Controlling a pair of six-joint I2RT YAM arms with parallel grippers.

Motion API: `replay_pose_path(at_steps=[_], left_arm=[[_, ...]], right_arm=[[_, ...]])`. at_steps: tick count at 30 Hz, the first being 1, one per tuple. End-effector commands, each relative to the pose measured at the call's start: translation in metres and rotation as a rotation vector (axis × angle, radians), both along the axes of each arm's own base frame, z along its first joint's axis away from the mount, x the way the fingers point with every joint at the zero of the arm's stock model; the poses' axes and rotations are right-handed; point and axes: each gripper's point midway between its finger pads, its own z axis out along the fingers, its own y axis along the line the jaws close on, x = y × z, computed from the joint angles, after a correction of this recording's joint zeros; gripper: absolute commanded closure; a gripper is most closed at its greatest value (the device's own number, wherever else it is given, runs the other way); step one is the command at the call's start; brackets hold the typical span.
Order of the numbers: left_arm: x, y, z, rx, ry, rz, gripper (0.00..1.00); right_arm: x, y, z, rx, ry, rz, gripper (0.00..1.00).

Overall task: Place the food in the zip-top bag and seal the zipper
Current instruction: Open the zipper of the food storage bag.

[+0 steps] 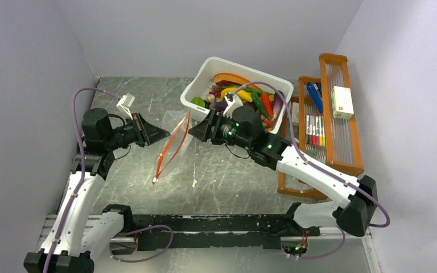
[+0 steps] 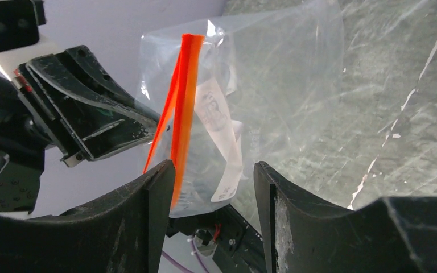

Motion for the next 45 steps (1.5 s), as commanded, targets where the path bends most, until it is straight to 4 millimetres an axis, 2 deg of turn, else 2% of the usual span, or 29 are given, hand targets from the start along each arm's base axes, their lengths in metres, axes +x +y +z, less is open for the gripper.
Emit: replay_pose_path(at_steps=[1, 7, 15, 20, 23, 24, 28, 30, 32, 34, 37, 40, 43, 45], left_arm=[[0.007, 0.005, -0.004, 0.042, -0.036, 0.039, 0.93], [0.012, 0.006, -0.010, 0.033, -0.027, 0.062, 0.93], [0.009, 0.001, -0.009, -0.021, -0.010, 0.037, 0.93], [0.008, 0.000, -0.008, -0.034, -0.010, 0.034, 0.93], [0.007, 0.000, -0.011, -0.037, -0.006, 0.031, 0.93], [0.008, 0.001, -0.014, -0.027, -0.002, 0.039, 0.93], [0.009, 0.004, -0.024, 0.024, 0.021, 0.044, 0.89], [0.006, 0.002, -0.024, 0.028, 0.022, 0.020, 0.77], [0.003, 0.002, -0.024, 0.036, 0.028, 0.004, 0.58], [0.003, 0.004, -0.022, 0.055, 0.027, 0.016, 0.49], [0.003, 0.008, -0.014, 0.086, -0.031, 0.029, 0.45], [-0.008, 0.006, -0.005, 0.103, -0.203, -0.023, 0.39], [-0.010, 0.008, -0.005, 0.137, -0.363, -0.024, 0.31], [-0.008, 0.008, 0.001, 0.143, -0.442, -0.021, 0.32]], right_arm=[[-0.004, 0.013, 0.002, 0.062, 0.035, 0.030, 0.46], [-0.004, 0.022, 0.002, 0.061, 0.039, 0.061, 0.43], [0.000, 0.028, -0.018, 0.035, 0.073, 0.060, 0.42], [0.005, 0.035, -0.034, 0.012, 0.094, 0.059, 0.47], [0.010, 0.036, -0.048, -0.045, 0.106, 0.047, 0.55], [0.014, 0.033, -0.052, -0.073, 0.102, 0.025, 0.62], [0.031, 0.009, -0.059, -0.156, 0.046, -0.088, 1.00], [0.033, 0.000, -0.052, -0.160, -0.021, -0.097, 1.00], [0.031, -0.008, -0.042, -0.169, -0.110, -0.070, 1.00], [0.027, -0.017, -0.033, -0.194, -0.194, -0.046, 1.00], [0.025, -0.038, -0.030, -0.274, -0.268, -0.061, 1.00], [0.026, -0.059, -0.027, -0.348, -0.276, -0.110, 1.00], [-0.001, -0.046, -0.003, -0.295, -0.391, 0.088, 1.00], [-0.022, -0.041, 0.021, -0.244, -0.476, 0.206, 1.00]])
